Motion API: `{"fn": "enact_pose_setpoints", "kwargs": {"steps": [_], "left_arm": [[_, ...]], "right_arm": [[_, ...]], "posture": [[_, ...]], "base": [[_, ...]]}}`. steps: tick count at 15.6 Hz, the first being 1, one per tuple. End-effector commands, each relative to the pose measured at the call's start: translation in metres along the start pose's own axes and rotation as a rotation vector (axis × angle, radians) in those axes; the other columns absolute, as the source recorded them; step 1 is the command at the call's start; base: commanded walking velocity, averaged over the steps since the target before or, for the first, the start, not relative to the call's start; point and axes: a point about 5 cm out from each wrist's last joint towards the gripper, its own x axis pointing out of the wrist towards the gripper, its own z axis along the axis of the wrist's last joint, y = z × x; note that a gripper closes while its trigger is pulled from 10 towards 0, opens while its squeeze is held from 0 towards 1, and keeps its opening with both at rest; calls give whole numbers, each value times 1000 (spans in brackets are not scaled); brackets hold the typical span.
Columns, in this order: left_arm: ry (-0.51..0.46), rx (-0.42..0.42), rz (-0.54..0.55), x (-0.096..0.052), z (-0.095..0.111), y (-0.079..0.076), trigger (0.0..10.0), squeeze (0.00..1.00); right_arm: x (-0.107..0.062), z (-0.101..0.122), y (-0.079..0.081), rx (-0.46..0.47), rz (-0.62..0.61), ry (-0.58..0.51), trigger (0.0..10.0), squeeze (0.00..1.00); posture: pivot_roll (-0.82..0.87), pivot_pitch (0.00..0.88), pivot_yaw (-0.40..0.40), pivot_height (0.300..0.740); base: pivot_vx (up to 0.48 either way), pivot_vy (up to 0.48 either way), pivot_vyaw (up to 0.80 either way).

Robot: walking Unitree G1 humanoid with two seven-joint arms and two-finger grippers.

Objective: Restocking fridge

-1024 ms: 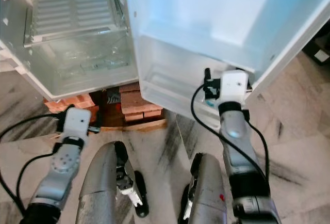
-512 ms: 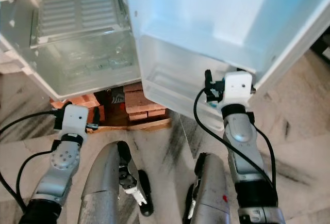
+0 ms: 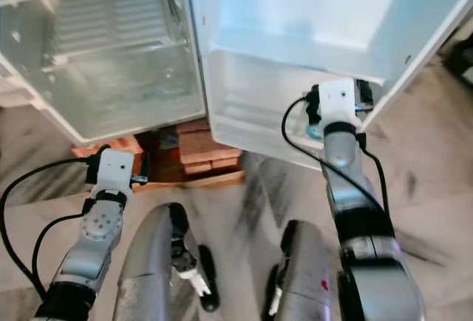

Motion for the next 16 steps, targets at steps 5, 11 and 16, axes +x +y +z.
{"fn": "enact_pose_setpoints", "kwargs": {"steps": [5, 11, 16], "left_arm": [[18, 21, 21, -11, -5, 12, 10000, 0], [24, 20, 26, -16, -5, 10, 10000, 0], [24, 20, 26, -16, -5, 10, 10000, 0]], "right_arm": [[29, 117, 32, 43, 114, -437, 10000, 0], [29, 144, 21, 119, 35, -603, 10000, 0], [29, 144, 21, 119, 35, -603, 10000, 0]], "posture": [[176, 128, 3, 567], [187, 132, 3, 567], [187, 132, 3, 567]], "base": [[0, 0, 0], [0, 0, 0], [0, 0, 0]]}}
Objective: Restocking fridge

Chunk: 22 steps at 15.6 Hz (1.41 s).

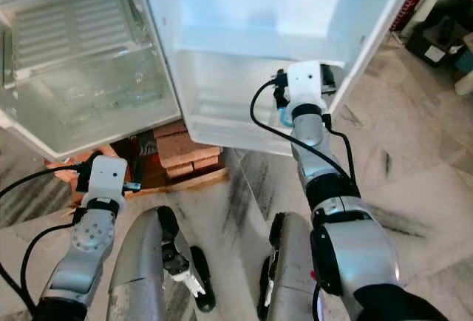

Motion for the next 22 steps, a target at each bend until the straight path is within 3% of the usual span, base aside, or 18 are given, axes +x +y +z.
{"fn": "enact_pose_setpoints", "kwargs": {"steps": [1, 22], "left_arm": [[15, 12, 3, -2, -3, 2, 10000, 0], [18, 12, 3, -3, -3, 3, 10000, 0]], "right_arm": [[21, 122, -10, 18, -40, -537, 10000, 0], [21, 127, -13, 25, -49, -572, 10000, 0]], "posture": [[187, 132, 3, 567], [183, 132, 7, 567]], "base": [[0, 0, 0], [0, 0, 0]]}}
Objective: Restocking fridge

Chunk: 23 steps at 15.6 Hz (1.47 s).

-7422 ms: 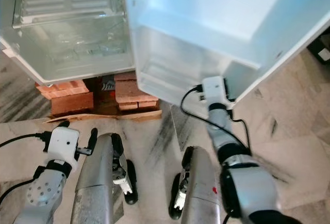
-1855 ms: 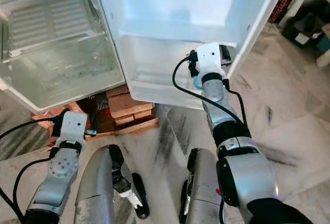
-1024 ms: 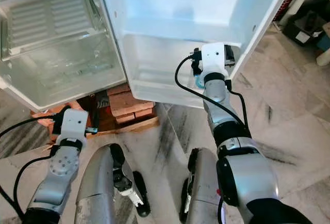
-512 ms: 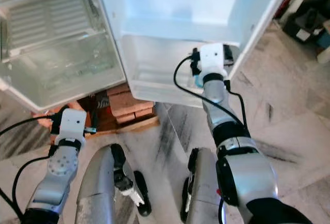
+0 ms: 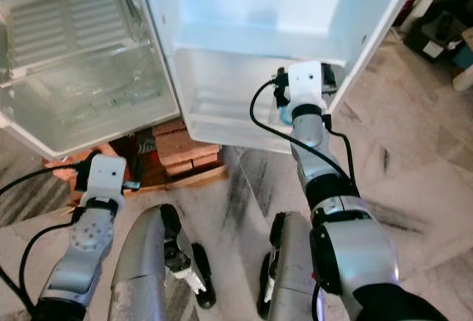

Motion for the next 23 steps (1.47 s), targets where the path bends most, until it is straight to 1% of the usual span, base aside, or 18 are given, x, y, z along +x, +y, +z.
{"fn": "enact_pose_setpoints", "kwargs": {"steps": [1, 23], "left_arm": [[24, 10, -3, -3, -5, 0, 10000, 0], [24, 10, -3, -3, -5, 0, 10000, 0]], "right_arm": [[25, 125, -12, 21, -39, -544, 10000, 0], [25, 125, -12, 21, -39, -544, 10000, 0]], "posture": [[183, 132, 7, 567], [183, 132, 7, 567]], "base": [[0, 0, 0], [0, 0, 0]]}}
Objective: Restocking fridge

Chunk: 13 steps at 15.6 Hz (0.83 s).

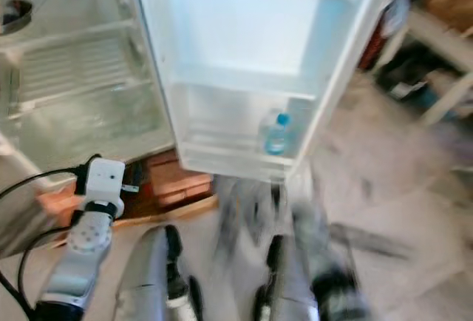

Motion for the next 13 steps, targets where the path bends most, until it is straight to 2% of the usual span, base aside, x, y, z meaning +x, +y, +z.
{"fn": "enact_pose_setpoints", "kwargs": {"steps": [1, 12, 13], "left_arm": [[0, 14, 10, 1, 0, -2, 10000, 0], [0, 14, 10, 1, 0, -2, 10000, 0], [10, 1, -5, -1, -2, 0, 10000, 0]], "right_arm": [[-46, 358, -39, -54, -237, -1263, 10000, 0], [-46, 358, -39, -54, -237, -1263, 10000, 0], [-32, 285, -47, -82, -122, -1107, 10000, 0]], "posture": [[183, 132, 7, 567], [183, 132, 7, 567], [136, 0, 0, 567]], "base": [[0, 0, 0], [0, 0, 0], [0, 0, 0]]}}
